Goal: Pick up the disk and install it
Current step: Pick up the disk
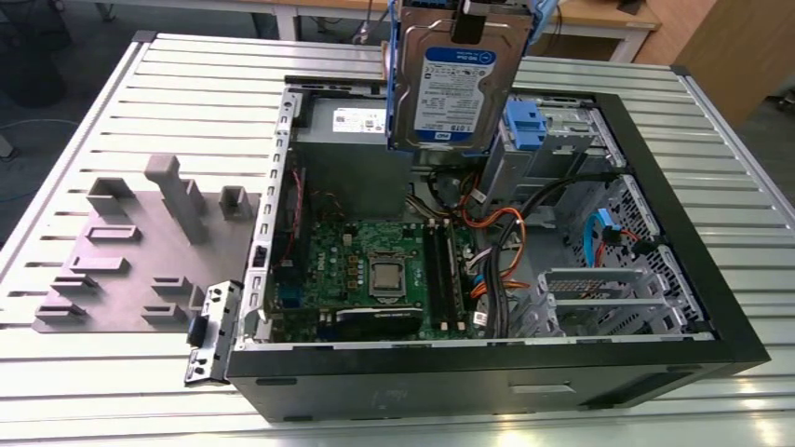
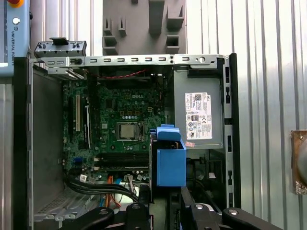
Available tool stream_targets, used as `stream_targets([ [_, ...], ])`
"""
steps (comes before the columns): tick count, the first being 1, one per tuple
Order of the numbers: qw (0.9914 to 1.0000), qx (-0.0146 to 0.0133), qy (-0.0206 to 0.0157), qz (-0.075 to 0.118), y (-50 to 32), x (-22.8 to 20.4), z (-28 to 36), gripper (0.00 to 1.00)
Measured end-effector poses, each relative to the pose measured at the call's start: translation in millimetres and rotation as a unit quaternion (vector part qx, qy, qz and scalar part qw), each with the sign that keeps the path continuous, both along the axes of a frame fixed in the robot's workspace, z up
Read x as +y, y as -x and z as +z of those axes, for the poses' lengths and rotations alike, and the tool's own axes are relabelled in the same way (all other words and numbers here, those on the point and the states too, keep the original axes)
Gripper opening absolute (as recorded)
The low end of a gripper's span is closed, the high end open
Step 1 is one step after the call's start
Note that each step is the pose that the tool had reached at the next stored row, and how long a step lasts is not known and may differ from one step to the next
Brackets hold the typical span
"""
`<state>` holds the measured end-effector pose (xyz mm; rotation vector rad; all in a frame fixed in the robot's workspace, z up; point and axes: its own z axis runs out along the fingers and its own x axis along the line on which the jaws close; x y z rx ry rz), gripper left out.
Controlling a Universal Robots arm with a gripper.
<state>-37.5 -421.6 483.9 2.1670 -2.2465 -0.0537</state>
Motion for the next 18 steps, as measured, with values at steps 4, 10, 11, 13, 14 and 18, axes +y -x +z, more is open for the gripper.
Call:
stream_targets([
  [4,1.0,0.0,0.0,0.0,0.0,0.0,0.0,0.35],
  [10,1.0,0.0,0.0009,0.0,-0.1,-2.2,0.0,0.35],
  [11,1.0,0.0,0.0011,0.0,0.0,-3.0,0.0,0.35],
  [13,1.0,0.0,0.0016,0.0,0.0,-5.1,0.0,0.35],
  [14,1.0,0.0,0.0019,0.0,0.0,-6.2,0.0,0.35],
  [18,1.0,0.0,0.003,0.0,0.0,-11.4,0.0,0.35],
])
